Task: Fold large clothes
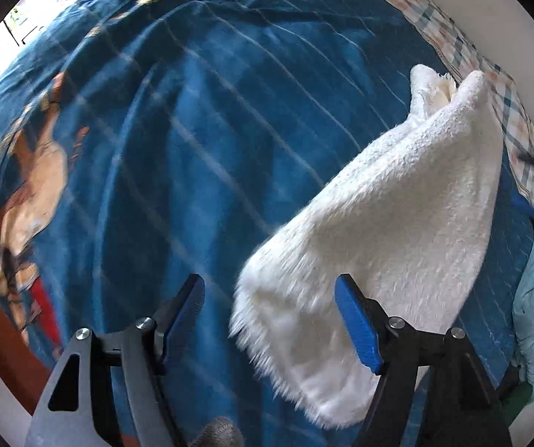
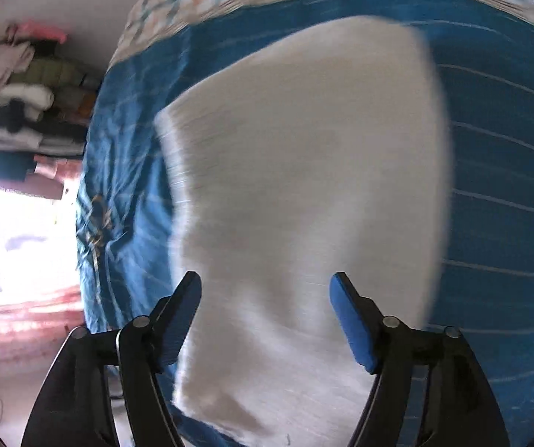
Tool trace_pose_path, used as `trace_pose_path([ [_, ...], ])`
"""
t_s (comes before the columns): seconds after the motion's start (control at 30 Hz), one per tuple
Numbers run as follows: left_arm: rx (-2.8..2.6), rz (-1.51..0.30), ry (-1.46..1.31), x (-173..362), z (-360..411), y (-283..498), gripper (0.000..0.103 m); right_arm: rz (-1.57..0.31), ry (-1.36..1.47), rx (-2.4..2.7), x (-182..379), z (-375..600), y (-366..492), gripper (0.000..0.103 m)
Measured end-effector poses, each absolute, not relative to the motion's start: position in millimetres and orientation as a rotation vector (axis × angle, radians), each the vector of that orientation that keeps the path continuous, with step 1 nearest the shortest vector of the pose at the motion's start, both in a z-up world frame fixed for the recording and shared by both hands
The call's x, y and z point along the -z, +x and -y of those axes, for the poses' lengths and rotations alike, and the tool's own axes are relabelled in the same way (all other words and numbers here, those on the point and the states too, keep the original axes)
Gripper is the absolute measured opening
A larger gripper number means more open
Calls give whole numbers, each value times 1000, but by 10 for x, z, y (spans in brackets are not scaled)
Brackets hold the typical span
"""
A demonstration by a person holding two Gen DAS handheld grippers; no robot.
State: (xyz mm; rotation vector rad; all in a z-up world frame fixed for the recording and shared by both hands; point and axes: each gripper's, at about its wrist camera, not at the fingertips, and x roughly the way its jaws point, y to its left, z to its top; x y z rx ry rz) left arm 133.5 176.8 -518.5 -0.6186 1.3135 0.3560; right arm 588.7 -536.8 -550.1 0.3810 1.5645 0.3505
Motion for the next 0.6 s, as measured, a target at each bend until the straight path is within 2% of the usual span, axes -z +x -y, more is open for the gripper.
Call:
trace_pose_path([
  [0.07, -381, -1316, -560, 5325, -1725, 1528, 70, -1563, 428, -312, 5612, 5795, 5939, 85],
  [0.2, -444, -1401, -487, 5716, -1756, 1723, 74, -1584, 536, -325, 6179, 6216, 6150, 86],
  [0.37, -443, -1401, -464, 5783, -1799, 1728, 82, -1585, 871, -552, 7070, 6164, 6519, 87],
  [0.47, -437, -1404, -426, 5791, -1784, 1773, 84, -1510, 904, -633, 7131, 6068, 6623, 86],
  [0.5, -433, -1409, -406, 5792, -1765, 1818, 84, -1489, 895, -630, 7094, 6065, 6612, 66],
  [0.53, -433, -1413, -395, 5772, -1748, 1866, 84, -1470, 905, -614, 7053, 6095, 6569, 51],
  [0.6, -434, -1420, -377, 5717, -1763, 1912, 84, -1429, 993, -549, 6937, 6252, 6420, 42],
])
